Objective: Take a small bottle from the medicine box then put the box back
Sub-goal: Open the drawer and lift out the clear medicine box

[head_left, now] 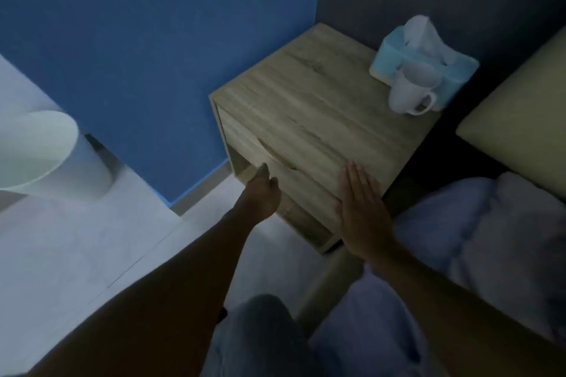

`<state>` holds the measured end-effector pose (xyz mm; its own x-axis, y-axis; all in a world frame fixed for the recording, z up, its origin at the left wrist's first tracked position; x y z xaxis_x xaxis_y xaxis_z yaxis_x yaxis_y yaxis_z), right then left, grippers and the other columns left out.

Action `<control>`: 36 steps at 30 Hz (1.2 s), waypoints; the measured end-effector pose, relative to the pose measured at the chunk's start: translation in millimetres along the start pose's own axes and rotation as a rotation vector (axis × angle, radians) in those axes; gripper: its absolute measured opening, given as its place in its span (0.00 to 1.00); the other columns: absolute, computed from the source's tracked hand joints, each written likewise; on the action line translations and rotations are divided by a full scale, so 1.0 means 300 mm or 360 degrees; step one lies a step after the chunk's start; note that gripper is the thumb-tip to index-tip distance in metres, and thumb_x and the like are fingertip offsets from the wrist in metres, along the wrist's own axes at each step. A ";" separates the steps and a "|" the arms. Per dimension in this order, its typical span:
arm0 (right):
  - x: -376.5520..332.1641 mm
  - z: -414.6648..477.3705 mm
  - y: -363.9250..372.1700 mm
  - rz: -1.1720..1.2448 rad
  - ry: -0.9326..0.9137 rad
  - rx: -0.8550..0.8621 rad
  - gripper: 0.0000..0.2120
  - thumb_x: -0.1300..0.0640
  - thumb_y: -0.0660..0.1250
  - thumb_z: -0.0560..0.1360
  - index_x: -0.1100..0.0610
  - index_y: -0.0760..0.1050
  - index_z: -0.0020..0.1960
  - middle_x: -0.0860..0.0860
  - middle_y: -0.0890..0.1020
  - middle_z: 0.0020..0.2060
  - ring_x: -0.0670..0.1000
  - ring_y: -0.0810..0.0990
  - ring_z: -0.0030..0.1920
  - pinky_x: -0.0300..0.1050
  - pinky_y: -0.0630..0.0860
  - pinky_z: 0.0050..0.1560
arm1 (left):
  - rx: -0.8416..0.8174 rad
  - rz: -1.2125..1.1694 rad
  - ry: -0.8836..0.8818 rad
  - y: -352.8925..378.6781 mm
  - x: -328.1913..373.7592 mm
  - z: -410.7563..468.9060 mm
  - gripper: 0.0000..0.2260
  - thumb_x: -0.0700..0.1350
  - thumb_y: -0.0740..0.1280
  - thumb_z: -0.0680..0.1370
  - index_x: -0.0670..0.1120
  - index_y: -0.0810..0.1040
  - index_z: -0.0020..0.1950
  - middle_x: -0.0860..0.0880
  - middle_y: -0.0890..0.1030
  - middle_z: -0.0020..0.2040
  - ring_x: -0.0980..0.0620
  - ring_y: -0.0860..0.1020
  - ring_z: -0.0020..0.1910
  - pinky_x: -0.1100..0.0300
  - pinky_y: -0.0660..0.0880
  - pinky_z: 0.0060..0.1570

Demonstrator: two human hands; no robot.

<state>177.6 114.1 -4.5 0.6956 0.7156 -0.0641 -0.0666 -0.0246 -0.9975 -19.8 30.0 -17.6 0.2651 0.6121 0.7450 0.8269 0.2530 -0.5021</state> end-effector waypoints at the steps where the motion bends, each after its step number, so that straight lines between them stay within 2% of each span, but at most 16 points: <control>1: -0.002 0.005 0.004 -0.0011 0.0031 0.0024 0.31 0.48 0.52 0.81 0.63 0.54 0.79 0.60 0.59 0.79 0.59 0.57 0.79 0.57 0.56 0.78 | 0.0057 -0.0062 -0.0030 0.007 -0.005 0.032 0.27 0.46 0.54 0.83 0.43 0.49 0.80 0.43 0.55 0.80 0.44 0.56 0.78 0.51 0.57 0.74; 4: 0.003 0.006 0.019 -0.0042 0.0066 0.0053 0.30 0.49 0.54 0.82 0.62 0.53 0.80 0.59 0.58 0.79 0.58 0.56 0.79 0.57 0.57 0.78 | 0.0107 -0.0229 -0.0035 0.050 -0.009 0.113 0.29 0.46 0.56 0.83 0.44 0.46 0.80 0.44 0.52 0.81 0.45 0.52 0.79 0.51 0.53 0.76; 7: 0.005 0.015 0.030 -0.0021 0.0059 0.0073 0.29 0.50 0.54 0.82 0.63 0.55 0.79 0.60 0.59 0.79 0.58 0.57 0.79 0.58 0.58 0.77 | 0.0182 -0.0468 0.0058 0.091 0.014 0.175 0.32 0.48 0.58 0.82 0.45 0.43 0.80 0.43 0.54 0.80 0.43 0.55 0.78 0.49 0.56 0.76; 10: 0.010 0.018 0.047 -0.0045 0.0055 0.0121 0.29 0.49 0.52 0.82 0.63 0.57 0.78 0.60 0.61 0.78 0.58 0.59 0.78 0.58 0.59 0.77 | 0.0263 -0.0631 0.0027 0.112 0.029 0.208 0.38 0.50 0.57 0.81 0.42 0.33 0.78 0.42 0.50 0.80 0.43 0.54 0.78 0.47 0.57 0.76; 12: 0.014 0.019 0.054 -0.0046 0.0048 0.0136 0.29 0.49 0.53 0.82 0.63 0.57 0.79 0.60 0.60 0.78 0.58 0.59 0.79 0.58 0.59 0.77 | 0.0306 -0.0651 0.0009 0.121 0.026 0.216 0.39 0.50 0.57 0.81 0.42 0.30 0.77 0.41 0.49 0.80 0.42 0.53 0.79 0.45 0.56 0.76; 18: 0.020 0.023 0.059 0.0049 0.0047 0.0145 0.29 0.47 0.47 0.82 0.61 0.55 0.79 0.58 0.60 0.79 0.55 0.56 0.80 0.54 0.52 0.79 | 0.0270 -0.0672 0.0017 0.113 0.013 0.197 0.36 0.50 0.54 0.83 0.41 0.29 0.77 0.41 0.46 0.81 0.42 0.50 0.79 0.45 0.54 0.76; 21: 0.020 0.025 0.049 0.0110 0.0041 0.0115 0.30 0.47 0.46 0.82 0.60 0.53 0.80 0.57 0.58 0.80 0.54 0.54 0.80 0.53 0.50 0.79 | 0.0256 -0.0732 -0.0006 0.094 -0.016 0.158 0.36 0.51 0.54 0.83 0.43 0.30 0.77 0.41 0.49 0.80 0.42 0.54 0.78 0.44 0.57 0.75; 27: 0.010 0.023 0.027 0.0097 0.0054 0.0037 0.30 0.47 0.44 0.82 0.59 0.51 0.80 0.56 0.55 0.80 0.54 0.52 0.80 0.55 0.51 0.79 | 0.0196 -0.0814 -0.0077 0.037 -0.153 0.046 0.34 0.53 0.55 0.83 0.49 0.35 0.79 0.45 0.61 0.77 0.43 0.65 0.73 0.48 0.66 0.69; 32: -0.001 0.021 0.012 0.0032 0.0044 0.0035 0.30 0.50 0.47 0.81 0.62 0.54 0.79 0.59 0.57 0.79 0.57 0.56 0.79 0.55 0.53 0.79 | 0.0172 -0.0816 -0.0092 -0.021 -0.274 -0.062 0.34 0.55 0.55 0.82 0.52 0.36 0.79 0.47 0.59 0.78 0.44 0.64 0.74 0.46 0.66 0.69; 36: -0.010 0.020 0.007 0.0022 0.0041 0.0038 0.29 0.51 0.49 0.81 0.63 0.56 0.79 0.61 0.60 0.78 0.60 0.59 0.78 0.58 0.57 0.77 | 0.0193 -0.0774 -0.0138 -0.064 -0.349 -0.146 0.34 0.55 0.55 0.82 0.52 0.35 0.79 0.49 0.56 0.79 0.45 0.63 0.75 0.48 0.66 0.68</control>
<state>171.1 116.2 -6.3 0.7125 0.6972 -0.0791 -0.0934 -0.0175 -0.9955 -41.8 -71.7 -66.7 -0.1830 0.4604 0.8687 0.7795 0.6064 -0.1572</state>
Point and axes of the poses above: each hand's wrist, its own z-axis towards the middle knuckle, its own y-axis out of the palm, x = y × z, the point moved 4 cm from there along z, towards the middle knuckle
